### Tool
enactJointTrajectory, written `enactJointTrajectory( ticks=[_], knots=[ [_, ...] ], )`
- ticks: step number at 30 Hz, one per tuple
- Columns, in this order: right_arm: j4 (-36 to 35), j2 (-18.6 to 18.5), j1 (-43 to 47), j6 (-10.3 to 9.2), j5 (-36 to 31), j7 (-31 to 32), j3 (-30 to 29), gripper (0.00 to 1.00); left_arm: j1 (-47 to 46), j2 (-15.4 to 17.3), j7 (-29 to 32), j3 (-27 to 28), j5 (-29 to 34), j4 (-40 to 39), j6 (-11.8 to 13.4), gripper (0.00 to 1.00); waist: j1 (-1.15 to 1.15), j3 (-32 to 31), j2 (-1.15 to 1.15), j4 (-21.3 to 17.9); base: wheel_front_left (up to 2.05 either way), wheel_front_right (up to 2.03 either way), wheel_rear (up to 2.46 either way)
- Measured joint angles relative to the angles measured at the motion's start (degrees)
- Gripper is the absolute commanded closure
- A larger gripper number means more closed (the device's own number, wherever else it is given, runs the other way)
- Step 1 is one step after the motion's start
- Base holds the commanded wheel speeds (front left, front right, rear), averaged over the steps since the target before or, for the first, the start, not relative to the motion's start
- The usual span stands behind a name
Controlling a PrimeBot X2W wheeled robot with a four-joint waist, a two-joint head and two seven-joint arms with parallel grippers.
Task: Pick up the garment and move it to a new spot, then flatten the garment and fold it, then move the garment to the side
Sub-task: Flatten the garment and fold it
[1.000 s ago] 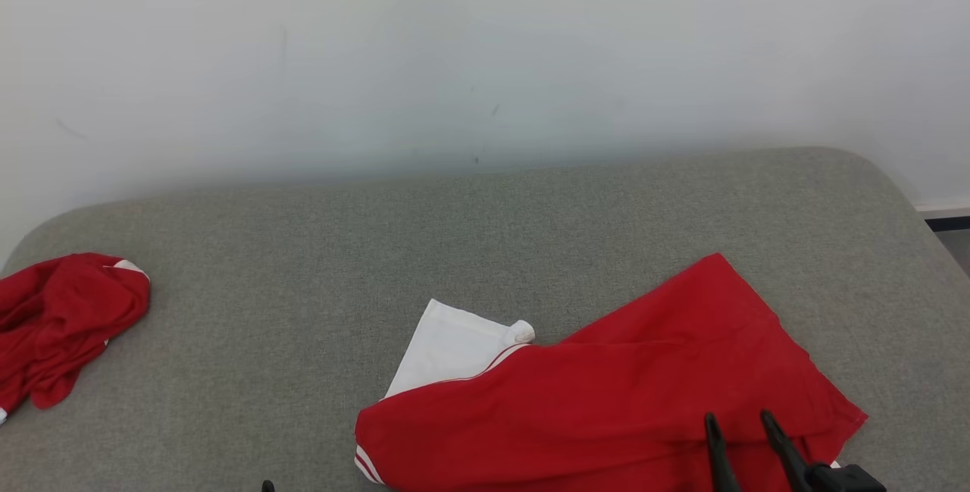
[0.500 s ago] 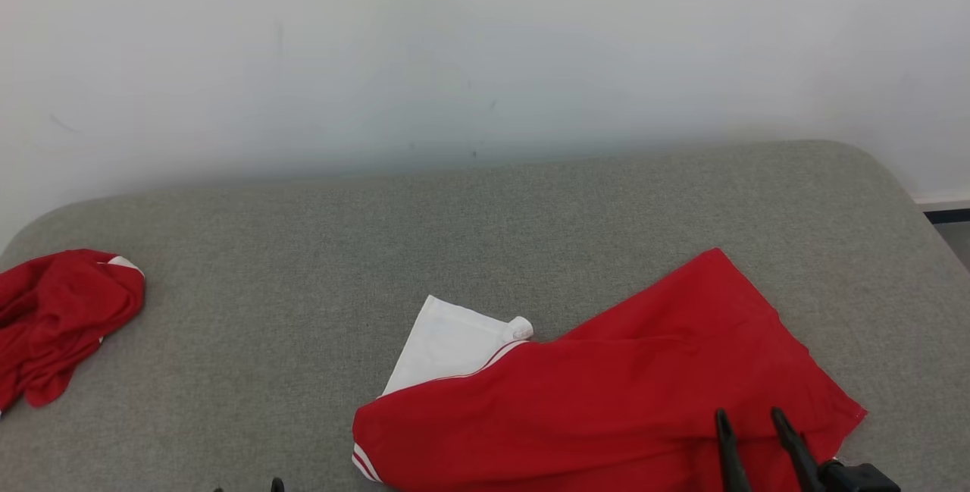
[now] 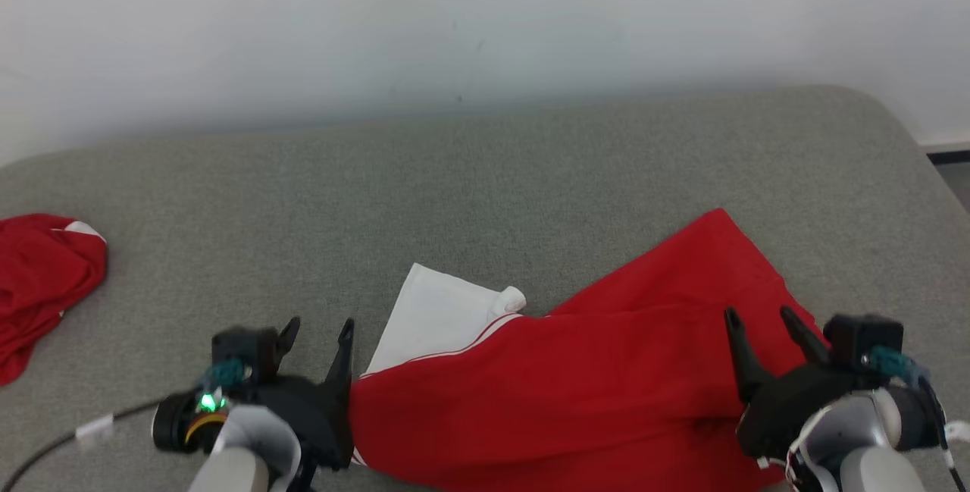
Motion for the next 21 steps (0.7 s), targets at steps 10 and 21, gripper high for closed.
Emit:
enactJointTrajectory(
  ticks=[10,21],
  knots=[
    [1.51,-0.81,-14.87,0.0,-0.37,10.9,0.4,0.0,-19.42,0.33,17.03,-3.64,-5.12,12.02,-0.26,0.0,0.01,7.64,0.02,-2.83,0.0,0.0,0.0],
    [5.42,0.58,-17.67,0.0,0.31,7.55,1.85,0.0,-27.0,1.93,21.03,-7.27,-3.67,18.78,0.63,0.0,0.0,12.67,0.01,-7.85,0.0,0.0,0.0]
  ],
)
